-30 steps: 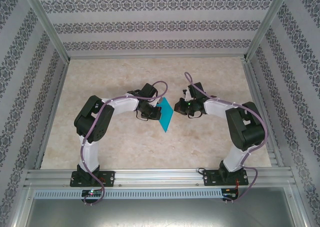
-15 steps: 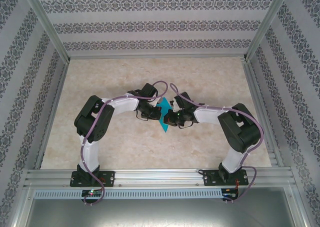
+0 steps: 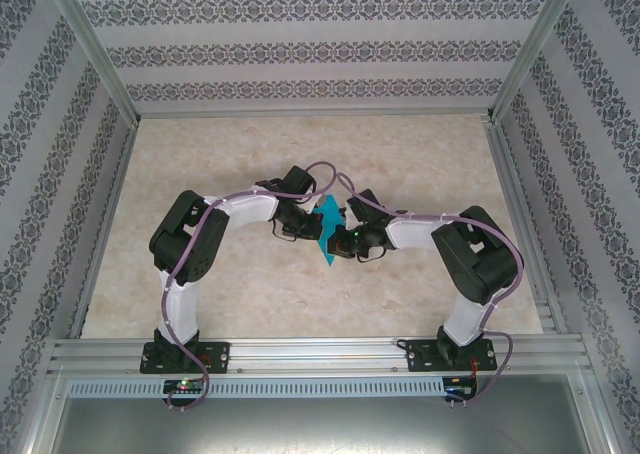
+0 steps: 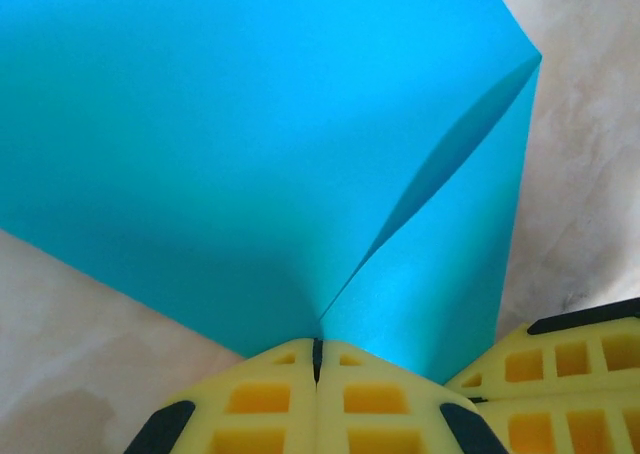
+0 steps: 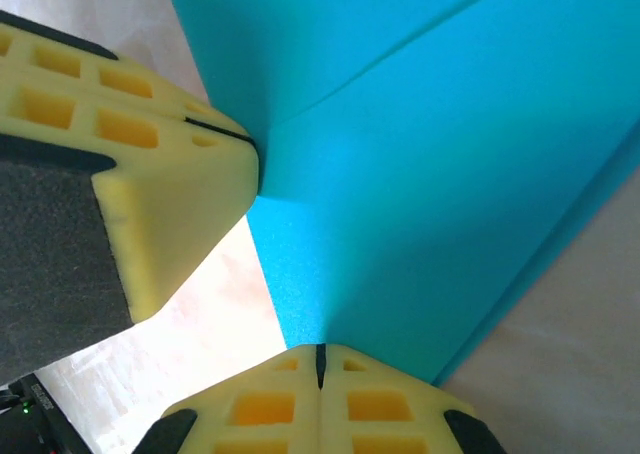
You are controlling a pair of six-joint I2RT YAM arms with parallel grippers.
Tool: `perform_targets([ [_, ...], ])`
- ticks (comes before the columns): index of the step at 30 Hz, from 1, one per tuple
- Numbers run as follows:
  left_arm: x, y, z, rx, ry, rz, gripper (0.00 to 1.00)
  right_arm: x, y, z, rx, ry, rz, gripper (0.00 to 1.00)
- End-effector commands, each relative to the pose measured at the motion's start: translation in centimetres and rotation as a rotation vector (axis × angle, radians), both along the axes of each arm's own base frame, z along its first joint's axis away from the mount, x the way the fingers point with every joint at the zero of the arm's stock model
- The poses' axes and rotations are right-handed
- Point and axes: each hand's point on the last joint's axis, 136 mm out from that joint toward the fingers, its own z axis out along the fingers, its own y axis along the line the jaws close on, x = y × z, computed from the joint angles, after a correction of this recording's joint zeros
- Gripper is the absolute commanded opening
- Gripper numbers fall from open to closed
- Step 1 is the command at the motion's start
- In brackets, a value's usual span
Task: Fold a paper plane with a square sheet of paper (pick it up from the middle)
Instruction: Third fold the triangle at the center of the table.
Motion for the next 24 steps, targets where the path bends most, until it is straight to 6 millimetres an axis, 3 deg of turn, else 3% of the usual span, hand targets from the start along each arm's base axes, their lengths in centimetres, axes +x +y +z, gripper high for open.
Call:
perform_targets([
  [1, -3.9, 5.7, -7.1, 0.288, 0.159, 0.011, 0.00, -2.0, -0.1, -0.7, -0.014, 0.030, 0.049, 0.00],
  [24, -4.1, 5.9, -7.9, 0.301, 0.171, 0.008, 0.00, -6.1, 0.4, -1.3, -0.093, 0.045, 0.154, 0.00],
])
